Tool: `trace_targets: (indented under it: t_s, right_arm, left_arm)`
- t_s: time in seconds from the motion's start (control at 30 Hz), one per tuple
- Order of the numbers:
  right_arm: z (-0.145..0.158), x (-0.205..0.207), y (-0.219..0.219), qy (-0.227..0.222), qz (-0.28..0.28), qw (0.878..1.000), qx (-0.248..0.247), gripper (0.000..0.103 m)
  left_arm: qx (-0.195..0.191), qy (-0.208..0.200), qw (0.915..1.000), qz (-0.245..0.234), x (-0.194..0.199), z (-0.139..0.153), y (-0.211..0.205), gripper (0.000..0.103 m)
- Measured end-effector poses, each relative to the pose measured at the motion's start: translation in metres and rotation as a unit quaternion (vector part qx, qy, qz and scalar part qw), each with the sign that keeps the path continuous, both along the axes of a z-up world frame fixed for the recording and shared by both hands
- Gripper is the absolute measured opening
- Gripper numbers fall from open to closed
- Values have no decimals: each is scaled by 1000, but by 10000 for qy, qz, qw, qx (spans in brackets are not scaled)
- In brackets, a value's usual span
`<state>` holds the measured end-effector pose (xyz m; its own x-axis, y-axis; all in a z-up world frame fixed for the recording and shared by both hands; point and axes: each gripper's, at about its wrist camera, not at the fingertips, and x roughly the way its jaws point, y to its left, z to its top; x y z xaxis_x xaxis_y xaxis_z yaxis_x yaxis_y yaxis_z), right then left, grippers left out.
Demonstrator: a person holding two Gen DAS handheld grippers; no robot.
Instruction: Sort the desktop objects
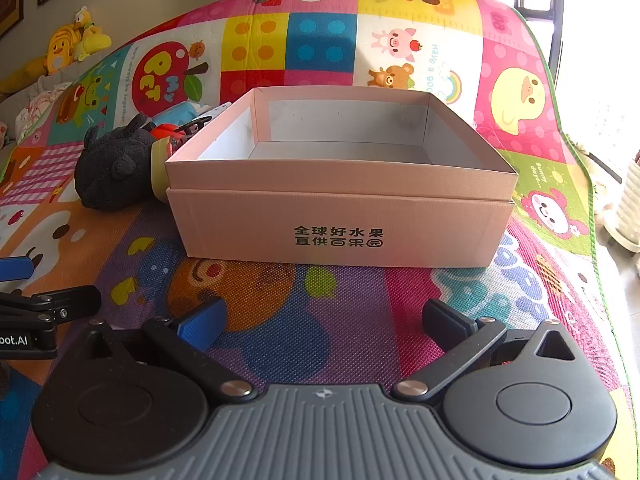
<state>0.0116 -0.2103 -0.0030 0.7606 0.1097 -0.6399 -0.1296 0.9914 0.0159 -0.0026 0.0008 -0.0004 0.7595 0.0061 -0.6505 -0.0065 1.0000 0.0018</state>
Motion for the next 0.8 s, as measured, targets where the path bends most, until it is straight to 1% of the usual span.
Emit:
trace_targets:
  t_s: [0.8]
  right_arm:
    - [2,1,-1,47,-23,10000,-9,103]
  left_arm:
    - [10,9,10000,-12,0,0,-1,103]
